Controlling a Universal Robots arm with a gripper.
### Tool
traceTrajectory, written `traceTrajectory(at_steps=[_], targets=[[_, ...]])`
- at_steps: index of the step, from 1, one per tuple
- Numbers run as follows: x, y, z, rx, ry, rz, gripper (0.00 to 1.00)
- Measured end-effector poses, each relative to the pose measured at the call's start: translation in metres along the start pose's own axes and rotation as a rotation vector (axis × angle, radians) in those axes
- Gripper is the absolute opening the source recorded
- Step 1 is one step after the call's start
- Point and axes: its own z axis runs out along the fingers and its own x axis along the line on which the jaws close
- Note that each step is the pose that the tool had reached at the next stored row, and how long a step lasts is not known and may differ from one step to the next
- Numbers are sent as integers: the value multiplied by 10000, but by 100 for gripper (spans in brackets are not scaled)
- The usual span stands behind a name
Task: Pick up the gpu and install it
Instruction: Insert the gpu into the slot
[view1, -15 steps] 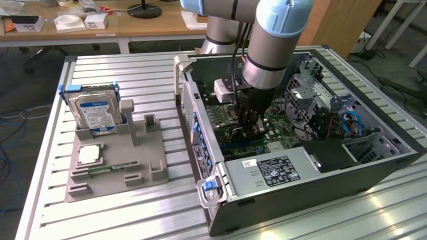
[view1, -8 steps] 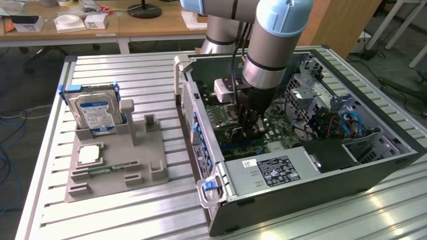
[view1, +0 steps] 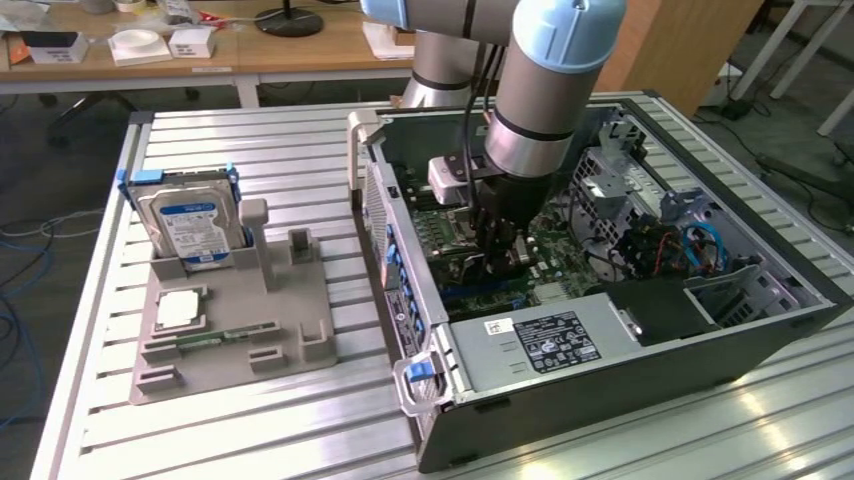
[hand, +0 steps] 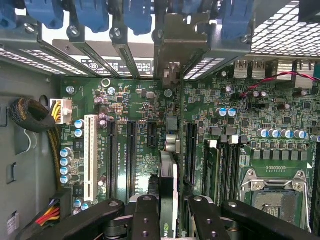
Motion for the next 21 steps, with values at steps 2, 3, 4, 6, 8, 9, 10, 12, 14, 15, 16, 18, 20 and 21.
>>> traceTrajectory(at_steps=[2,3,4,6,8,9,10,12,14,15,16,18,20,21], targets=[[0,-5,0,-2,-1,0,27],[0,-19,0,-4,1,2,27],[1,-27,-1,-5,1,3,27],[1,-31,0,0,0,2,27],[0,-32,0,0,0,0,27],[0,-33,0,0,0,0,27],[0,-31,0,1,0,0,27],[0,-4,4,2,-1,-2,27],[0,5,13,0,0,0,27],[0,4,13,-1,0,0,27],[0,4,13,0,0,2,27],[0,4,13,-1,0,1,27],[0,-1,14,-1,-1,-1,27],[0,-4,14,-1,-2,0,27]])
